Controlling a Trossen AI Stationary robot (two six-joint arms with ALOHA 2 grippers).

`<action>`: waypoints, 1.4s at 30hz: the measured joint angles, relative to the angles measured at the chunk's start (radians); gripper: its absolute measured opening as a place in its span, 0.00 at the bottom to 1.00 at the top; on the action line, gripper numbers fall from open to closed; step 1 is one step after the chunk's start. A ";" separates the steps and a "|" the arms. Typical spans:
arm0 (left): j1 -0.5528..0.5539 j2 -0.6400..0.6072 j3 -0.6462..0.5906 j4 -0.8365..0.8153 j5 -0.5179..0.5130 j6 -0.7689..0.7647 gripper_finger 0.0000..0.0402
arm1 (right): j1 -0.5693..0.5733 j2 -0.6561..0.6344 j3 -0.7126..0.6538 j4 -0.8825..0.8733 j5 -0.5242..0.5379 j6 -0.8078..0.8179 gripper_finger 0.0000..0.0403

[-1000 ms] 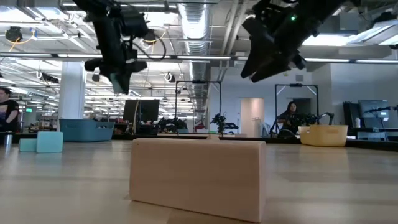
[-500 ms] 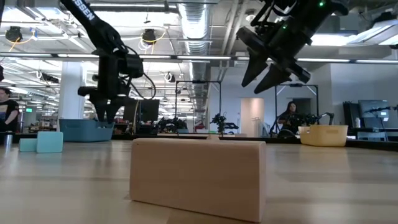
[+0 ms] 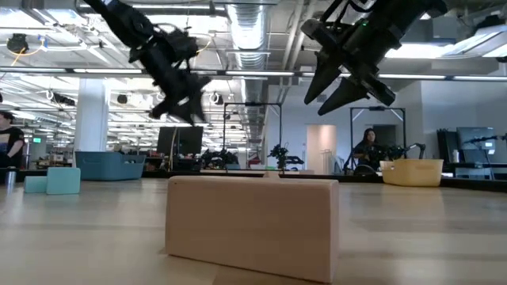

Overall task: Sort & place blocks by color
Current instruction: Put the right light blue block into the blue bin

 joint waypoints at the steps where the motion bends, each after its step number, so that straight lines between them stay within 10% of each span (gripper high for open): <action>1: -0.031 -0.003 0.000 0.043 0.009 -0.015 0.41 | 0.009 0.000 0.000 -0.003 -0.009 0.000 0.42; 20: -0.379 0.111 0.063 0.366 -0.147 -0.284 0.41 | 0.248 -0.089 0.048 -0.243 0.126 -0.041 0.29; 36: -0.288 0.564 0.575 -0.226 -0.085 0.015 0.41 | 0.194 -0.103 0.049 -0.379 0.062 0.082 0.48; 42: -0.313 0.575 0.588 -0.582 -0.127 0.145 0.40 | 0.231 -0.089 0.048 -0.551 0.058 0.322 0.51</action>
